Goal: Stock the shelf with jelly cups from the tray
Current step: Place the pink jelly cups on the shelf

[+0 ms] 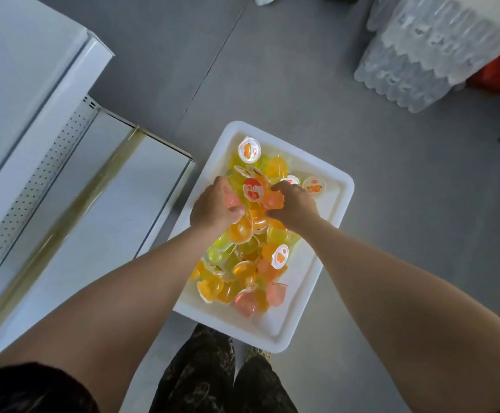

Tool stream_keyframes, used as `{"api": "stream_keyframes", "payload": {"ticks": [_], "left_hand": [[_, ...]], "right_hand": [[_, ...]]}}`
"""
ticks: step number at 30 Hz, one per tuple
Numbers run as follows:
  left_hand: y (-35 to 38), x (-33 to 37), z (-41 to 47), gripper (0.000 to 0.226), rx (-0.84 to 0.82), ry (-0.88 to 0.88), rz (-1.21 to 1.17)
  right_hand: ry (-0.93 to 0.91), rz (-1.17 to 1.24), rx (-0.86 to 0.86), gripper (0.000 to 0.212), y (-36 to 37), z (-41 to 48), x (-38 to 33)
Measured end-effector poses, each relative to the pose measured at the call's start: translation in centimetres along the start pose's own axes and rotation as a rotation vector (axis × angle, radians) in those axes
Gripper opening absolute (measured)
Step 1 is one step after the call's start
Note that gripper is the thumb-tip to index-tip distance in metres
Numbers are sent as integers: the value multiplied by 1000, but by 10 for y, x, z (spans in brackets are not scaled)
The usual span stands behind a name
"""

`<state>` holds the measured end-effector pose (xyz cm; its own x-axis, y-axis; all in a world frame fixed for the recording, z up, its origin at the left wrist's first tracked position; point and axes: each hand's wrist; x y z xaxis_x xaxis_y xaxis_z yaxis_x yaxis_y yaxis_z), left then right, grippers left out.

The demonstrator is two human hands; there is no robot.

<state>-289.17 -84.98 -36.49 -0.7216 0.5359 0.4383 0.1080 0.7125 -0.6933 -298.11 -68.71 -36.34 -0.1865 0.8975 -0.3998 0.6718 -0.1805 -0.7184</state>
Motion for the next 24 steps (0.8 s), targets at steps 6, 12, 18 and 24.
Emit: {"api": "stream_keyframes", "payload": {"ticks": [6, 12, 18, 24], "left_hand": [[-3, -2, -33, 60, 34, -142, -230], [-18, 14, -82, 53, -29, -304, -727], [-56, 36, -147, 79, -90, -266, -973], [-100, 44, -222, 64, -69, -83, -1152]], "right_hand": [[44, 314, 73, 63, -20, -29, 7], [40, 644, 37, 57, -47, -74, 7], [-36, 848, 25, 55, -79, -130, -14], [-213, 904, 10, 56, -112, -183, -54]]}}
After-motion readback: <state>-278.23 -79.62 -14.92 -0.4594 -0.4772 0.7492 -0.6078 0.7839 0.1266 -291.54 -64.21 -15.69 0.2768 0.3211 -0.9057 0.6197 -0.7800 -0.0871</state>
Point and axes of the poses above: each hand's wrist, its own z-axis towards the middle knuckle, its own y-axis out of the palm, x = y × z, and after that the axes turned 5 degrees about -y, right-handed
